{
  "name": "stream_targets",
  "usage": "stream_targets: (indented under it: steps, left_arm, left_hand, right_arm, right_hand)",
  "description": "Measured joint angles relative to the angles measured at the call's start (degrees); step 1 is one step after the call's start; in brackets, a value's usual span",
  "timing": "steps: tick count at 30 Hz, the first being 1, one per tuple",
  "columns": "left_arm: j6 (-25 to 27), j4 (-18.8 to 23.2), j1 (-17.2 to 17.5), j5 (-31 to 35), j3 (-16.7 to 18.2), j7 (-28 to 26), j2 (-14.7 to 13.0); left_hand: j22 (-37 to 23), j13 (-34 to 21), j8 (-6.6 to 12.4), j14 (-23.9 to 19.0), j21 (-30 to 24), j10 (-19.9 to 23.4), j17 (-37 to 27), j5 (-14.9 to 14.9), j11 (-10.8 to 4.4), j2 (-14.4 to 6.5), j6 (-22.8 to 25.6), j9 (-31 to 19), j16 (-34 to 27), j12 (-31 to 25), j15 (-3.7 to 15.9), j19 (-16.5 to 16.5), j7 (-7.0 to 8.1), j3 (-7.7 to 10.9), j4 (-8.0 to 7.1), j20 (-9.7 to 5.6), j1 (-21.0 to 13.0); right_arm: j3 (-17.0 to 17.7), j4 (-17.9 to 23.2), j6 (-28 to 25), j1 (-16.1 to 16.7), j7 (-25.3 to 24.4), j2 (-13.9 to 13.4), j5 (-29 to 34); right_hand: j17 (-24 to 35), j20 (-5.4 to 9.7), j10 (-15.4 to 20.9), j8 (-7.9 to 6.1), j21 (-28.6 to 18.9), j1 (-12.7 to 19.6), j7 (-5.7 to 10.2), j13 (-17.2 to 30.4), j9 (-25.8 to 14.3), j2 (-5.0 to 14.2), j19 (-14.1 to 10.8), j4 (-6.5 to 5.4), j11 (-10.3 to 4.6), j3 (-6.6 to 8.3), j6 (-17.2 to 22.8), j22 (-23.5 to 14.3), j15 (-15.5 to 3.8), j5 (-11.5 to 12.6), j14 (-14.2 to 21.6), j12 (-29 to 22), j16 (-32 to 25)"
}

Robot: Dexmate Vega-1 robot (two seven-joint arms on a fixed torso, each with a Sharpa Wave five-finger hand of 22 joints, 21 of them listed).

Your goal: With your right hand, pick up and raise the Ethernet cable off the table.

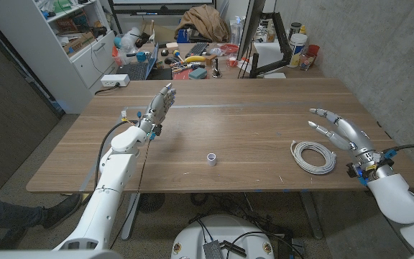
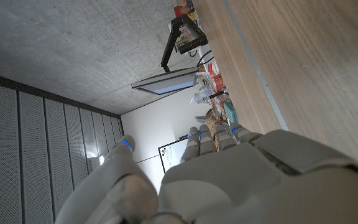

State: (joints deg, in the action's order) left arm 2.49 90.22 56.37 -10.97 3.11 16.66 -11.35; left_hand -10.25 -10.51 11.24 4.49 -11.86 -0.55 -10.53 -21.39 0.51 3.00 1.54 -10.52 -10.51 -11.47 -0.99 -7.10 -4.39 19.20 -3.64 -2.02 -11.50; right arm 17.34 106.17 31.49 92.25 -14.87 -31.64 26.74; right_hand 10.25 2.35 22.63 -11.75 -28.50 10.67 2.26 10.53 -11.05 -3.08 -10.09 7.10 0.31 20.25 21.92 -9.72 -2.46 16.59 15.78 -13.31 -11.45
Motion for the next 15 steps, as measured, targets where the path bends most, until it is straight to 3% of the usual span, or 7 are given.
stream_targets:
  steps: [15]
  left_arm:
    - [-0.68, -0.07, -0.11, -0.75, 0.35, 0.11, 0.37]
  left_hand:
    - [0.0, 0.0, 0.0, -0.18, 0.0, 0.0, 0.0, 0.0, 0.0, 0.0, 0.0, 0.0, 0.0, 0.0, -0.18, 0.0, 0.0, -0.49, 0.0, 0.0, 0.0]
  right_arm:
    - [0.76, 2.06, -1.02, 2.42, -3.15, 0.65, 5.61]
  right_hand:
    - [0.0, 0.0, 0.0, 0.0, 0.56, 0.0, 0.0, 0.0, 0.0, 0.0, 0.01, 0.0, 0.0, 0.0, 0.0, 0.0, 0.21, 0.39, 0.21, 0.0, 0.0]
